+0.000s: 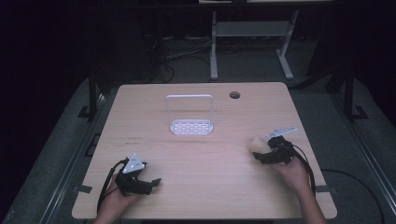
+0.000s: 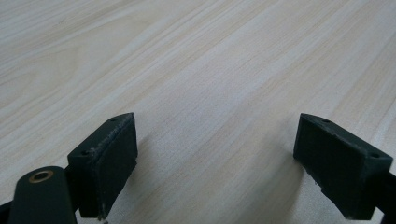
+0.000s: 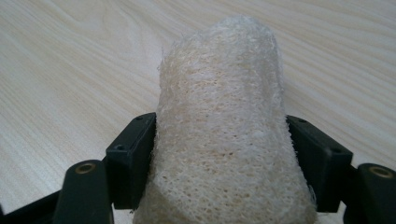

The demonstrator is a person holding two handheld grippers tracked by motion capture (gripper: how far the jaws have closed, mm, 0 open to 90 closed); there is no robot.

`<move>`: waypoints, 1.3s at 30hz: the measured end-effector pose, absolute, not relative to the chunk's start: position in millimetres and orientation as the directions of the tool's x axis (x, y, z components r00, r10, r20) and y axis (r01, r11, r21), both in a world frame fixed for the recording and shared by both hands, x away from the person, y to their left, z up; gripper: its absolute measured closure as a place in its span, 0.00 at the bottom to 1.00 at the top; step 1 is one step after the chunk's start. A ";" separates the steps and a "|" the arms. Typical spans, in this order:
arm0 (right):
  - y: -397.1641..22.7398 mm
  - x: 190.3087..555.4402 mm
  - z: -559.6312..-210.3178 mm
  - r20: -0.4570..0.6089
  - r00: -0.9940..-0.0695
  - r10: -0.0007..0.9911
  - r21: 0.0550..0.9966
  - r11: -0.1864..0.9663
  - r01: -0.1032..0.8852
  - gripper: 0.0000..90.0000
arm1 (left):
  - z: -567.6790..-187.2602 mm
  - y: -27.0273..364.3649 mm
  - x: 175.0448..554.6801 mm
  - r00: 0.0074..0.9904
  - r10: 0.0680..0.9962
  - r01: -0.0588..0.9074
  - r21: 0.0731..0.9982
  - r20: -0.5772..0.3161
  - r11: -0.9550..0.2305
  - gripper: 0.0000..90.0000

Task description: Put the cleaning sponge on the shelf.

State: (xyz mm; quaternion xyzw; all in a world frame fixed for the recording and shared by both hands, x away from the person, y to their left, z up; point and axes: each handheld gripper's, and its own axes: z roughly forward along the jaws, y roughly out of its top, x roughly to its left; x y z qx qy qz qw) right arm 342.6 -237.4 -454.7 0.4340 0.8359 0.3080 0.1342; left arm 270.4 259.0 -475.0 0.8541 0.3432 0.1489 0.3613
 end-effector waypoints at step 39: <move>-215.5 341.5 -416.4 0.012 -0.631 0.776 0.670 0.462 0.581 0.33 | -474.9 259.2 270.3 0.721 0.693 0.480 0.717 0.007 -0.506 0.14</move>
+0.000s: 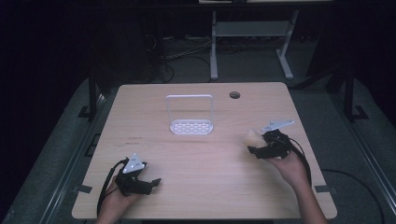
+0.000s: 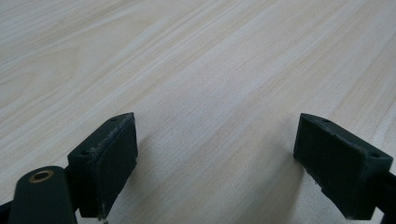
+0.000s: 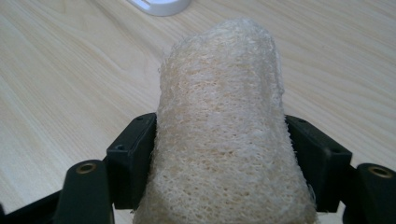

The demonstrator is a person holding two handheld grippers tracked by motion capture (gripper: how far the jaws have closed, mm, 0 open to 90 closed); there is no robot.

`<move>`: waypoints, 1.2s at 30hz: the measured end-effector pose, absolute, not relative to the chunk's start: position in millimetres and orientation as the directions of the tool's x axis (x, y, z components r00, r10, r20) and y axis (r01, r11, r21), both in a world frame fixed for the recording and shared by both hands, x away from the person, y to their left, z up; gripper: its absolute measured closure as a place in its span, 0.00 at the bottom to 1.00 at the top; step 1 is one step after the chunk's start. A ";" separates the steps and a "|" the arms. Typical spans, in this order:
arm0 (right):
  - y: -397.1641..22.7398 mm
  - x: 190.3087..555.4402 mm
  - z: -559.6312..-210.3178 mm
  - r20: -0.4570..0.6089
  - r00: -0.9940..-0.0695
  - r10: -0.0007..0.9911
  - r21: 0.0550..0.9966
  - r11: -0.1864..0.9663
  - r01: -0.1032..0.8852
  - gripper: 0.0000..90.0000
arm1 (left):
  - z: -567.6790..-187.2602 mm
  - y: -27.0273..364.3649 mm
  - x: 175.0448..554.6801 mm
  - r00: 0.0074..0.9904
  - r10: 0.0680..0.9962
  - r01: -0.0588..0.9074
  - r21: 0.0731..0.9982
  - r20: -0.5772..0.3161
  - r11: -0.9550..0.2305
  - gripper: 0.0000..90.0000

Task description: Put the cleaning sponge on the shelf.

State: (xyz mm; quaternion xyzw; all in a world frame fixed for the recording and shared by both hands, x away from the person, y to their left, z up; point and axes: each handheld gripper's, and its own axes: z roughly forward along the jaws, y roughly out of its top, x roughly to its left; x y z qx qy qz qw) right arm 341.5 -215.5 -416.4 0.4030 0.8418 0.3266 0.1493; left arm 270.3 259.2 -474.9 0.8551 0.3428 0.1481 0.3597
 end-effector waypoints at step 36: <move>-163.8 358.3 -400.3 0.004 -0.704 0.710 0.681 0.514 0.521 0.33 | -475.1 258.9 270.4 0.720 0.694 0.479 0.720 0.006 -0.502 0.14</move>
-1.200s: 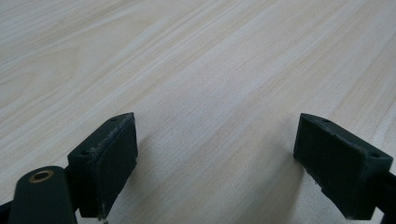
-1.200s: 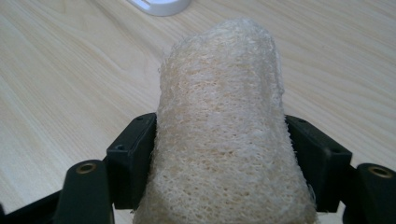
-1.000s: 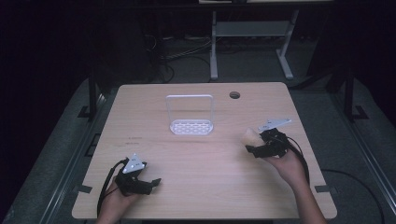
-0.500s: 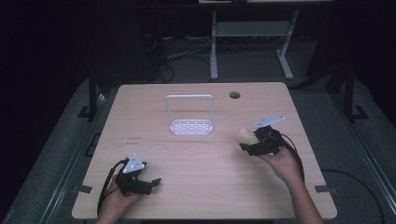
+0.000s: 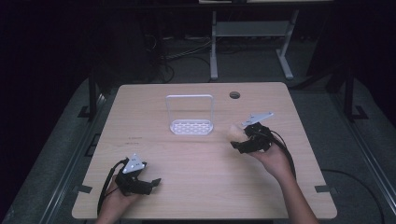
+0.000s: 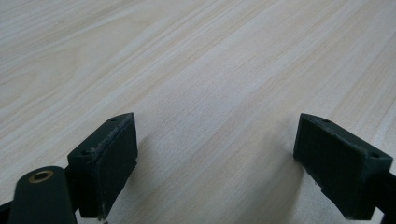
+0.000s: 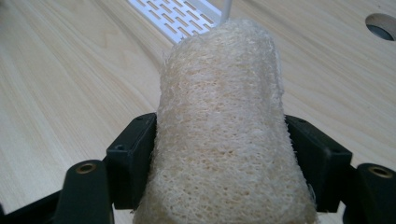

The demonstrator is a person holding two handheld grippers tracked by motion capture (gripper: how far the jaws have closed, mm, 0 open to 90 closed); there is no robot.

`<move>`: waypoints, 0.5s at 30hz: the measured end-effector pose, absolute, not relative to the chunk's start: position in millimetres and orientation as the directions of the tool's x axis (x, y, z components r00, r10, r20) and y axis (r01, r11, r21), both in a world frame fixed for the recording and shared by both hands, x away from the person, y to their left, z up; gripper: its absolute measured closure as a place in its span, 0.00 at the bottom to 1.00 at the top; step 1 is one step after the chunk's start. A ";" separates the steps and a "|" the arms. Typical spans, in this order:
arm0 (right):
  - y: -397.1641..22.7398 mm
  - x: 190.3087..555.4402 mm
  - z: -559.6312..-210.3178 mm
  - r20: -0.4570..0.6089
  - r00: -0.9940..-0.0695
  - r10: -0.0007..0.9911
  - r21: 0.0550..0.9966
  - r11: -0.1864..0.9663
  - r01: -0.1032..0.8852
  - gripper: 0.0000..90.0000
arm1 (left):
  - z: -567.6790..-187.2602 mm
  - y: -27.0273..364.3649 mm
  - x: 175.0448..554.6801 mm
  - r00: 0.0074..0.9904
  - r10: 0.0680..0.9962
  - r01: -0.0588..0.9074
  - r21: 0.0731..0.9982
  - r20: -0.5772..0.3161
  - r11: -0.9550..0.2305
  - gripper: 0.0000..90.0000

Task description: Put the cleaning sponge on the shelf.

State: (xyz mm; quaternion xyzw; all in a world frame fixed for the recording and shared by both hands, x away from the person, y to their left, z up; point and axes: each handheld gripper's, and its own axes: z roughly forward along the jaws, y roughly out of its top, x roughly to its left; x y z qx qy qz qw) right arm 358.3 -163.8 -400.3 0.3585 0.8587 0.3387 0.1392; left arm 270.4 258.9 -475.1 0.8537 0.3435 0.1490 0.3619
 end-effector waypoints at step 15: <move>-140.4 367.4 -397.5 -0.002 -0.730 0.683 0.687 0.531 0.496 0.33 | -475.0 259.0 270.4 0.719 0.695 0.480 0.719 0.006 -0.503 0.14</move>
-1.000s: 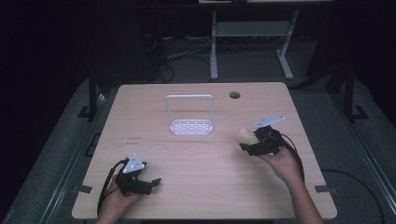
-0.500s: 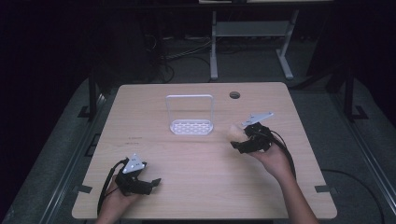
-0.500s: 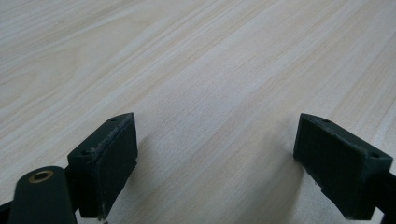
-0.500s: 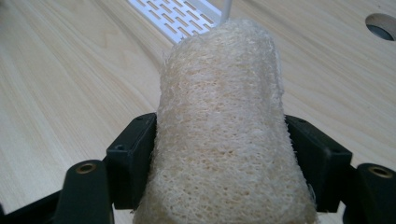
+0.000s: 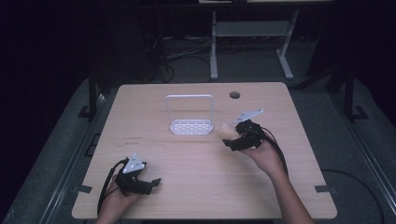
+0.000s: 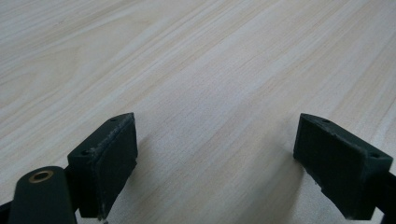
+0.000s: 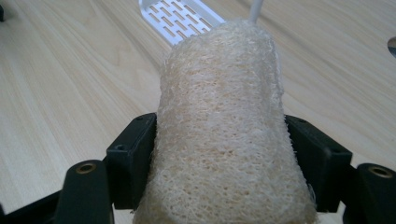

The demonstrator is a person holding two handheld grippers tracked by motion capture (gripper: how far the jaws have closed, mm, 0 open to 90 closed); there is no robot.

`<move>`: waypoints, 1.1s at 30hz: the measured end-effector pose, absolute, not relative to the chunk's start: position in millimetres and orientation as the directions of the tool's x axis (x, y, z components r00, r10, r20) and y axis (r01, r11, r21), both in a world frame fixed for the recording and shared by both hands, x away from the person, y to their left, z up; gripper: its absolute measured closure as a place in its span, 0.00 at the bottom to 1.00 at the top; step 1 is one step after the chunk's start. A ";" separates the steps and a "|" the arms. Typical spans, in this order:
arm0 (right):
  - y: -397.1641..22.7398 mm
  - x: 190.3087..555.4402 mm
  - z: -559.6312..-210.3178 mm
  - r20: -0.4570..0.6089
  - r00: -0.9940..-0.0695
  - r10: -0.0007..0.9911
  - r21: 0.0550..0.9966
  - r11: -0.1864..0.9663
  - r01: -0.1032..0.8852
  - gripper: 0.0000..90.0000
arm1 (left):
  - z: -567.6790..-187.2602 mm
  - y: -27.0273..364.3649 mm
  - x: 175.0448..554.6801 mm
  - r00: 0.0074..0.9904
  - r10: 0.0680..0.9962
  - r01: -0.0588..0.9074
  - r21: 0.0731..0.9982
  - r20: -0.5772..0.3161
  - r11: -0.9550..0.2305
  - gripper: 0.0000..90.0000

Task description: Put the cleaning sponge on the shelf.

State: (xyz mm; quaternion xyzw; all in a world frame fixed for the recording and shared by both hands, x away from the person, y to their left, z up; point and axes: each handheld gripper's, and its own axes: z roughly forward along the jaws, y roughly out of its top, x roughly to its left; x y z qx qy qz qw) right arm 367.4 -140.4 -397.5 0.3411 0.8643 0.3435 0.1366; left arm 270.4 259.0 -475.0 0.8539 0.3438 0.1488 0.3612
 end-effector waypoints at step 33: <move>-75.2 389.7 -398.0 0.004 -0.778 0.628 0.691 0.561 0.456 0.33 | -475.1 258.8 270.2 0.719 0.695 0.481 0.719 0.003 -0.501 0.14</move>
